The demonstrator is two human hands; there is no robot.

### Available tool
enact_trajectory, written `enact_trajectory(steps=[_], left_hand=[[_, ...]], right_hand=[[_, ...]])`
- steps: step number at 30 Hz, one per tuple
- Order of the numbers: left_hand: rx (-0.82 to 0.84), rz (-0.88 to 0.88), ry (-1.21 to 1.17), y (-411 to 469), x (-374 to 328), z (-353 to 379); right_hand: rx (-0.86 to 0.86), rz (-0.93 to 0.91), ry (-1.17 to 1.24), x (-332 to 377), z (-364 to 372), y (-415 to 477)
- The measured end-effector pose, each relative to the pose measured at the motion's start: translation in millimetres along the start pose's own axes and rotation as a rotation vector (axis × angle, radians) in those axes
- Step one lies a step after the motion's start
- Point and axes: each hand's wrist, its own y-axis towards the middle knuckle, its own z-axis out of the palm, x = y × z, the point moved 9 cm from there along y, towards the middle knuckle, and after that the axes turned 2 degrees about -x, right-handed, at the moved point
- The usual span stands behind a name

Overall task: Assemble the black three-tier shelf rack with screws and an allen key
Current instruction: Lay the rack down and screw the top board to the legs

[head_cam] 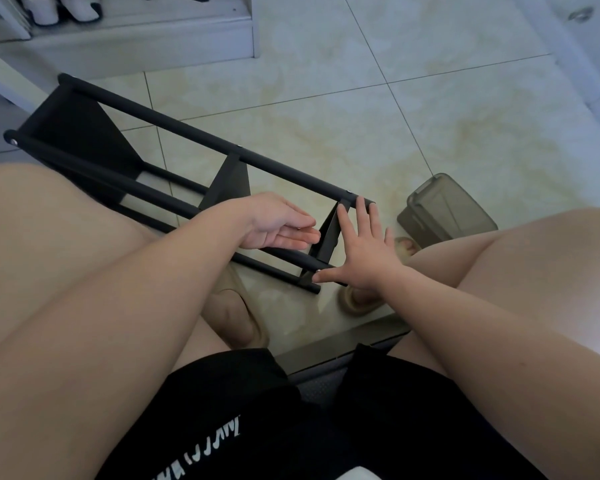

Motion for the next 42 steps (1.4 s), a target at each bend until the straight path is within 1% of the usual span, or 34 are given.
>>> enact_trajectory(steps=[6, 15, 19, 22, 26, 28, 32, 36, 42], left_hand=[[0.004, -0.074, 0.002, -1, 3, 1], [0.048, -0.038, 0.028, -4, 1, 3], [0.049, -0.042, 0.046, -1, 2, 3], [0.032, -0.040, 0.112, 5, 2, 2], [-0.076, -0.030, 0.279, 16, -5, -2], [-0.096, -0.052, 0.317, 22, -11, -2], [-0.029, -0.133, 0.394, 31, -21, -1], [0.034, -0.194, 0.482, 42, -25, -10], [0.144, -0.264, 0.495, 65, -15, -17]], right_hand=[[0.004, 0.008, -0.006, 0, -1, 0], [0.019, 0.008, 0.014, 3, -3, -2], [0.027, 0.008, -0.012, 4, -5, -2], [0.028, 0.007, -0.054, 5, -8, 0], [0.033, -0.006, -0.104, 5, -12, 3], [0.035, -0.015, -0.116, 4, -13, 5], [0.051, -0.033, -0.123, 2, -14, 9], [0.028, -0.036, -0.102, 0, -14, 10], [-0.004, -0.049, -0.087, 2, -13, 12]])
